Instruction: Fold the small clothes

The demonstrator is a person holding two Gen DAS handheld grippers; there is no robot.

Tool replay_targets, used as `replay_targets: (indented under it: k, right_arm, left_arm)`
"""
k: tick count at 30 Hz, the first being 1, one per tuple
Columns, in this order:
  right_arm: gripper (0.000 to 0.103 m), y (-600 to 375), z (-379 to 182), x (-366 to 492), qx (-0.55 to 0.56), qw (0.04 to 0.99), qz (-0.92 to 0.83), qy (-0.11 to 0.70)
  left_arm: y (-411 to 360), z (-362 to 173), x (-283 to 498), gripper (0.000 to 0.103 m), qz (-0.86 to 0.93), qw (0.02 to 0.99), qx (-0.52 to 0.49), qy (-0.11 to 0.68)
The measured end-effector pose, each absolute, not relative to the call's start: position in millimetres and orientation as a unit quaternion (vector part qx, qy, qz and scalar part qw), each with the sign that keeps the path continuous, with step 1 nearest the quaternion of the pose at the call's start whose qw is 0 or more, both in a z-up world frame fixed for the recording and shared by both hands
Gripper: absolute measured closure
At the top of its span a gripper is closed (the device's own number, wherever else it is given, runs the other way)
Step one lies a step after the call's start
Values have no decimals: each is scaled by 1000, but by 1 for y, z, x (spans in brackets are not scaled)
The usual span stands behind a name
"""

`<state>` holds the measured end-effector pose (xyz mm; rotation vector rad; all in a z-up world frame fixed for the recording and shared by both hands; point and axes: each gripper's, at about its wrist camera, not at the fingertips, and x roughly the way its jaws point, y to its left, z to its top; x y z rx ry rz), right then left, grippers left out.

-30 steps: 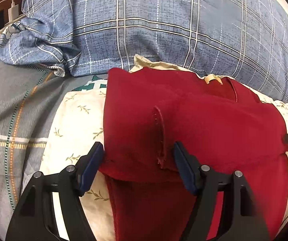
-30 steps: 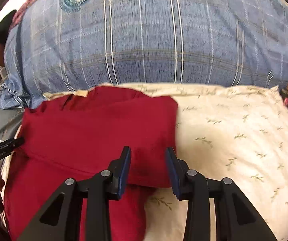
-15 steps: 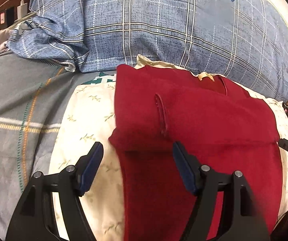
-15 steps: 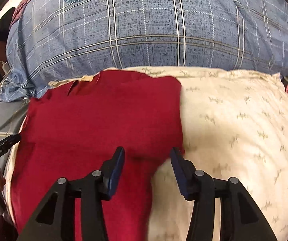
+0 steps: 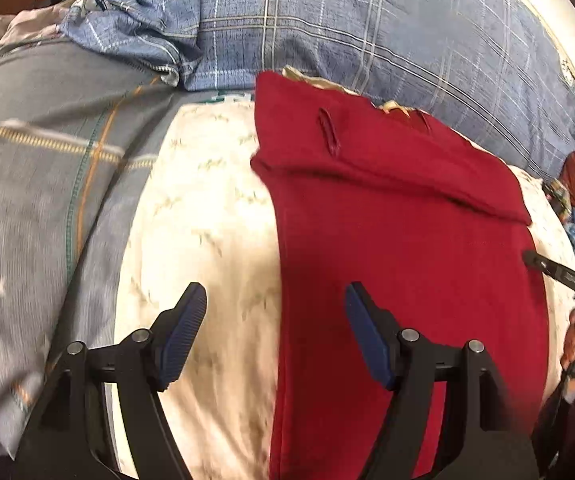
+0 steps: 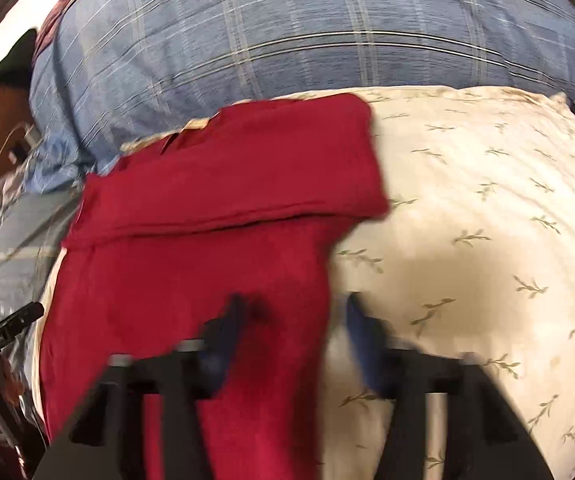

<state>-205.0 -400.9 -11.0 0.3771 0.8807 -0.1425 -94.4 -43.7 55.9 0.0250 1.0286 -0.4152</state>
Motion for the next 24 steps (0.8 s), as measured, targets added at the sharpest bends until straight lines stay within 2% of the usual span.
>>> replay_targets:
  k: [2,10,11,13,16,17,24]
  right_arm:
    - [96,-399,-10,-206,168,889,-74,420]
    - [96,-409,-8,-224,185,888,-87,413]
    - [90,-409,-3,-231,194,888,-80,409]
    - [86,-406,4,-247,216,882,-46,416]
    - [62,-398,5,-267,216,877,-18,430]
    - [58,-398,5,-267,216,877,-18,430]
    - [55,-375,-16,-303,207,853,20,479]
  left_arm:
    - [-39,56,-103,32,-205,845,9,493]
    - [-28,51,-138,32,-215,835,25,506]
    - [-28,51,-143,32,-215,834,29,507]
    - [-28,50,-150,32,-216,834,35,507]
    - [-28,49,-158,32,-213,833,44,508]
    - [-28,48,-160,32,-212,832,45,510]
    - [-27,45,-178,32,-212,827,45,519]
